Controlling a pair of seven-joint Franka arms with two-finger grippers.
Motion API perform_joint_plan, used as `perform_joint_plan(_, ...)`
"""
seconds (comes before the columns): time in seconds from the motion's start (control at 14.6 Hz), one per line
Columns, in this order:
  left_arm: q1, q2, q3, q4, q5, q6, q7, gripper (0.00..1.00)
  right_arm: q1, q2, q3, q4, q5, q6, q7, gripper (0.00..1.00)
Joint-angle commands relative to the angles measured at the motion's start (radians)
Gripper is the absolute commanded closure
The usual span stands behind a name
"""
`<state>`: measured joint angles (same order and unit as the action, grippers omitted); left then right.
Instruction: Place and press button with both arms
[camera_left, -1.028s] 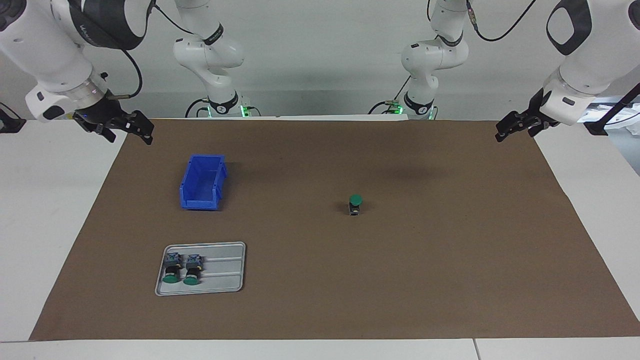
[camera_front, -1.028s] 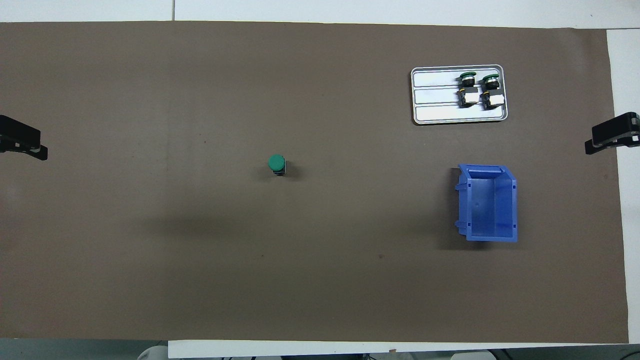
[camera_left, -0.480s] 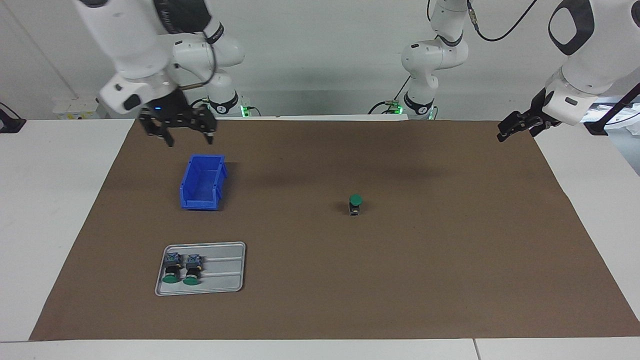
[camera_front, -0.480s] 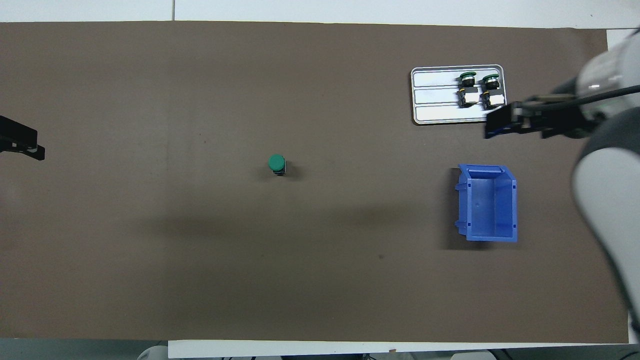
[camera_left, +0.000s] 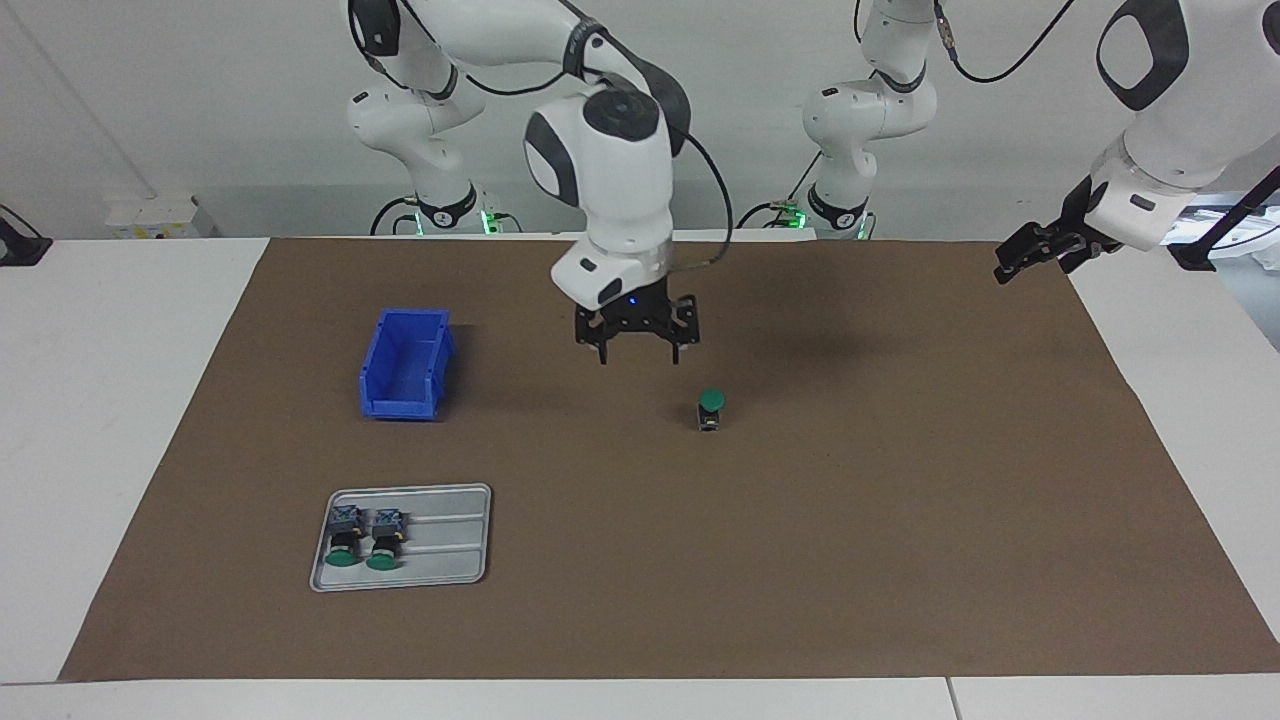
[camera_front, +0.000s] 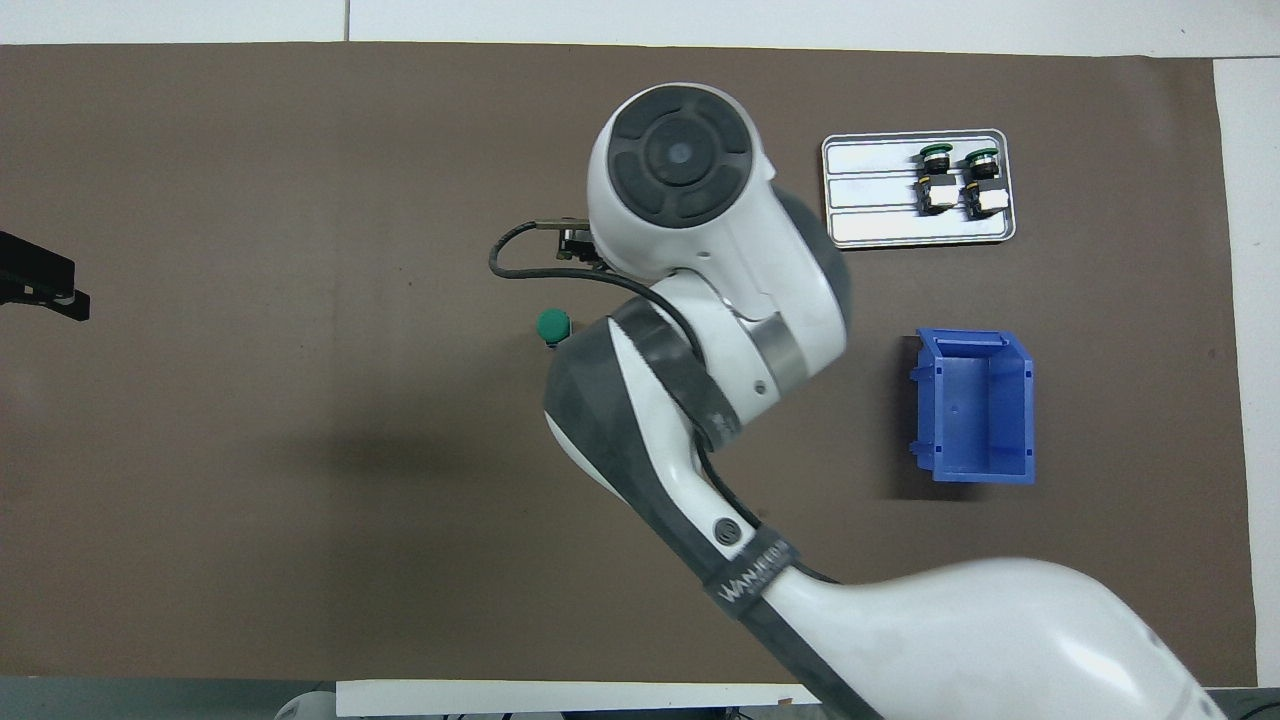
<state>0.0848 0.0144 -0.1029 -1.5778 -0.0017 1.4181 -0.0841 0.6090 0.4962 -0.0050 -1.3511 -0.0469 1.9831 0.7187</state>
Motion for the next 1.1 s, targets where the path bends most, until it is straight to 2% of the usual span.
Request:
perform_joint_plan(0.0,0.01,-0.01,-0.009,-0.013,0.015,-0.002,-0.003,0.0,0.015,0.126,-0.004,0.066,-0.048,0.087,0.045,0.01)
perform_joint_plan(0.14,0.01,-0.01,-0.009,-0.011,0.015,-0.002,-0.003,0.0,0.04,0.159,-0.004,0.07,-0.041,0.106,0.089,0.01)
perform_joint_plan(0.48,0.01,-0.01,-0.009,-0.011,0.015,-0.002,-0.003,0.0,0.093,0.156,-0.004,0.072,-0.039,0.109,0.113,0.01)
perform_joint_plan(0.69,0.01,-0.01,-0.009,-0.011,0.015,-0.002,-0.003,0.0,0.101,0.15,-0.004,0.028,-0.042,0.123,0.059,0.01)
perform_joint_plan(0.82,0.01,-0.01,-0.009,-0.011,0.015,-0.002,-0.003,0.0,0.101,0.14,-0.003,-0.022,-0.039,0.205,0.039,0.01)
perform_joint_plan(1.03,0.01,-0.01,-0.009,-0.011,0.015,-0.002,-0.003,0.0,0.104,0.157,0.005,-0.034,-0.041,0.217,0.032,0.01)
